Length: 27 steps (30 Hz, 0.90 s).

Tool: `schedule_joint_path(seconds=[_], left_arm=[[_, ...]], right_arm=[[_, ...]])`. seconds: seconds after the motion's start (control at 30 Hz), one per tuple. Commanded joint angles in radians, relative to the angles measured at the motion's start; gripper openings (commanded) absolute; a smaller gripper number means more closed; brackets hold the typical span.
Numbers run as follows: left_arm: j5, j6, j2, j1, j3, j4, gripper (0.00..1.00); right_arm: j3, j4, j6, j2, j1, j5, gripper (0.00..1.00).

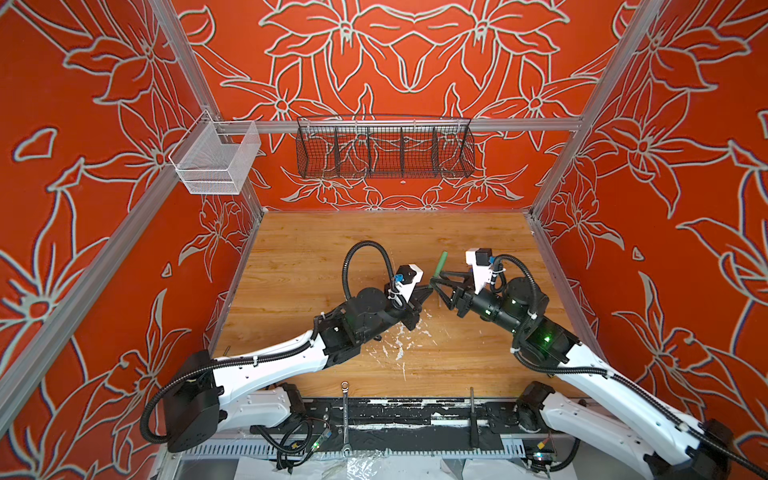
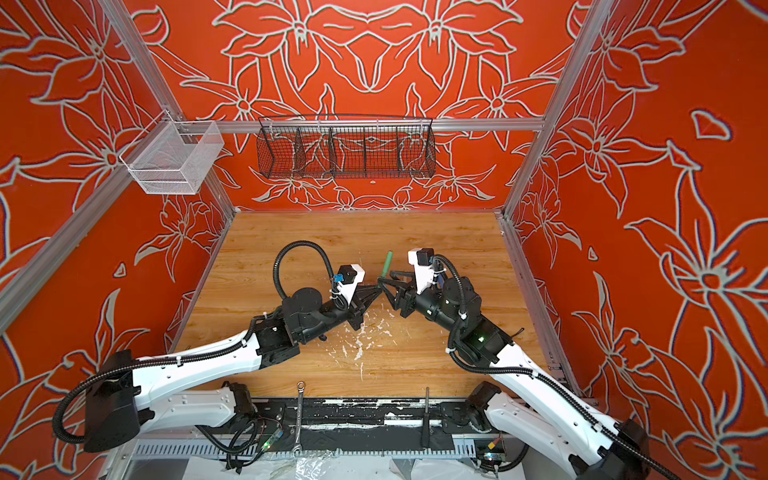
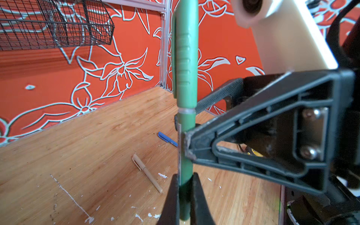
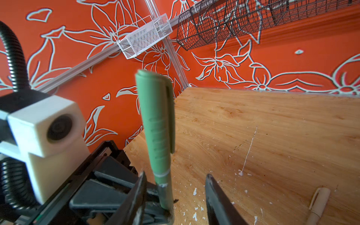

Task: Insert the pens into the pen caps
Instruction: 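Lower the green cap onto the green pen nib with the right gripper, then press the green cap down onto the pen while the left gripper holds it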

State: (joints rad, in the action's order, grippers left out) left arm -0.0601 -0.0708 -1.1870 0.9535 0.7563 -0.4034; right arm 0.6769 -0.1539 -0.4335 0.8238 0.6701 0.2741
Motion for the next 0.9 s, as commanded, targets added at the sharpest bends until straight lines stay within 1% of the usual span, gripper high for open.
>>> schedule_joint_path(seconds=[0.0, 0.17, 0.3, 0.37, 0.47, 0.5, 0.53, 0.57, 0.63, 0.67, 0.73, 0.83, 0.87], left_arm=[[0.029, -0.009, -0.012, -0.007, 0.014, -0.002, 0.00], [0.035, -0.013, -0.011, -0.007, 0.009, 0.003, 0.00], [0.036, -0.015, -0.010, -0.007, 0.006, 0.004, 0.00], [0.041, -0.015, -0.012, -0.007, 0.009, 0.007, 0.00], [0.045, -0.019, -0.017, -0.006, 0.026, 0.038, 0.00], [0.043, -0.026, -0.020, -0.007, 0.037, 0.061, 0.02], [0.040, -0.032, -0.020, -0.008, 0.045, 0.084, 0.18], [0.041, -0.036, -0.020, -0.009, 0.051, 0.098, 0.26], [0.061, -0.051, -0.010, -0.020, 0.062, 0.146, 0.38], [0.080, -0.062, -0.005, -0.031, 0.068, 0.175, 0.41], [0.158, -0.085, 0.005, -0.068, 0.093, 0.239, 0.41], [0.217, -0.095, 0.023, -0.091, 0.100, 0.281, 0.37], [0.215, -0.095, 0.030, -0.091, 0.100, 0.285, 0.34]], right_arm=[[0.032, -0.023, -0.006, -0.002, 0.005, 0.043, 0.49], [0.046, -0.040, -0.009, 0.023, 0.005, 0.052, 0.40], [0.066, -0.038, -0.013, 0.053, 0.005, 0.077, 0.28], [0.069, -0.051, -0.025, 0.067, 0.005, 0.087, 0.18], [0.079, -0.044, -0.028, 0.077, 0.004, 0.093, 0.02], [0.086, -0.033, -0.025, 0.078, 0.005, 0.094, 0.00], [0.095, -0.015, -0.017, 0.081, 0.005, 0.098, 0.00], [0.105, 0.005, -0.003, 0.083, 0.005, 0.101, 0.00], [0.129, 0.060, 0.030, 0.089, 0.005, 0.107, 0.00], [0.144, 0.086, 0.048, 0.093, 0.005, 0.112, 0.00], [0.169, 0.137, 0.079, 0.102, 0.003, 0.127, 0.00], [0.172, 0.134, 0.083, 0.104, 0.003, 0.144, 0.00], [0.173, 0.135, 0.083, 0.107, 0.003, 0.148, 0.00]])
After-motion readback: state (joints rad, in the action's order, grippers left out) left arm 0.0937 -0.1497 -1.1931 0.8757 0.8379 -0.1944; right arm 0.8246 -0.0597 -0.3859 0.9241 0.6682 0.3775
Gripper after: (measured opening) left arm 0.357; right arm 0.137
